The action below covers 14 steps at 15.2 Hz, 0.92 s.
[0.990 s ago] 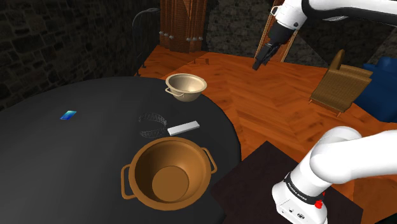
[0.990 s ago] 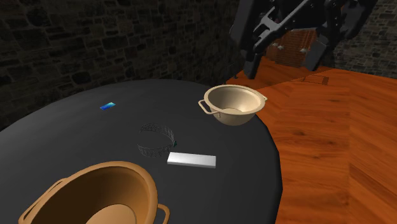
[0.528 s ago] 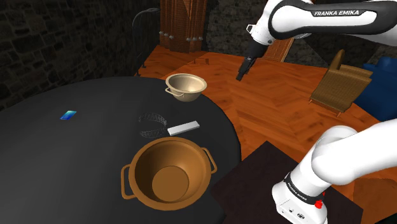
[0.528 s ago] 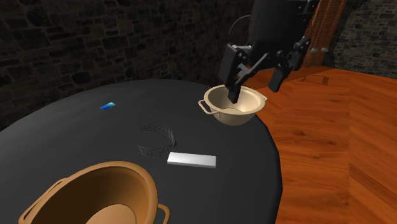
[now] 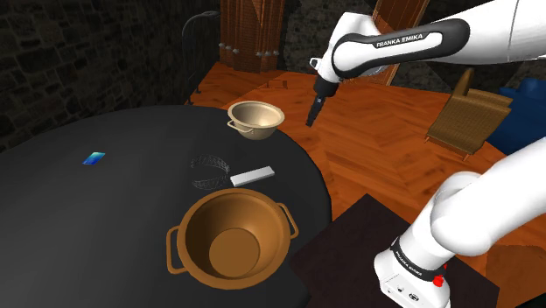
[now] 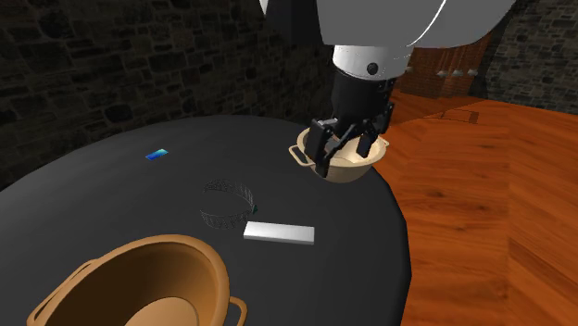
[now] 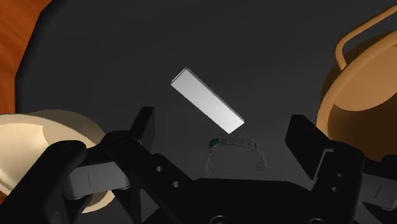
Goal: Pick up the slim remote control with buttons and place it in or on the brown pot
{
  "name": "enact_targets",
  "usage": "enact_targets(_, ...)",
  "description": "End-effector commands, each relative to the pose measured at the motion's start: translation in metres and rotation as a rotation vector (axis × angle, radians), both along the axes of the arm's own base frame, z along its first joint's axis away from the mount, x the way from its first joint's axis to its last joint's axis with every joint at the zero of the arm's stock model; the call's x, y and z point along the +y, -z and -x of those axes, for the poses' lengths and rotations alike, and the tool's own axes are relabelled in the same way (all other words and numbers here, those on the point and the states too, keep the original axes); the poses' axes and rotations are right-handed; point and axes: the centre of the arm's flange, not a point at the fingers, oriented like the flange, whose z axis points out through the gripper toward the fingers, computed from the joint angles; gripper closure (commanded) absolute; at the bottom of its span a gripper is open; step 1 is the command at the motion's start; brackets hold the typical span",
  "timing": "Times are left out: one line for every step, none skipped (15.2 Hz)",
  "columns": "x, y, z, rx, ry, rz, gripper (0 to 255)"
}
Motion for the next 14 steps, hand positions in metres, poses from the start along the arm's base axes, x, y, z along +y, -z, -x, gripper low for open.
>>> enact_targets(0.004, 0.022, -0.019, 0.009, -0.05, 0.006, 0)
enact_targets(0.007, 0.033, -0.027, 0.014, -0.074, 0.008, 0)
enact_targets(0.009, 0.044, -0.035, 0.019, -0.098, 0.011, 0)
enact_targets(0.012, 0.054, -0.043, 0.024, -0.122, 0.013, 0)
enact_targets(0.015, 0.065, -0.051, 0.029, -0.146, 0.016, 0)
enact_targets(0.018, 0.076, -0.059, 0.034, -0.17, 0.018, 0)
enact_targets(0.022, 0.087, -0.066, 0.039, -0.194, 0.021, 0)
enact_targets(0.025, 0.097, -0.074, 0.044, -0.218, 0.024, 0)
enact_targets(0.029, 0.108, -0.081, 0.049, -0.242, 0.026, 0)
enact_targets(0.033, 0.119, -0.088, 0.054, -0.266, 0.029, 0)
enact_targets(0.037, 0.13, -0.095, 0.059, -0.29, 0.031, 0)
enact_targets(0.041, 0.141, -0.102, 0.064, -0.314, 0.034, 0)
enact_targets(0.045, 0.152, -0.109, 0.069, -0.338, 0.036, 0)
enact_targets(0.049, 0.164, -0.115, 0.074, -0.362, 0.039, 0)
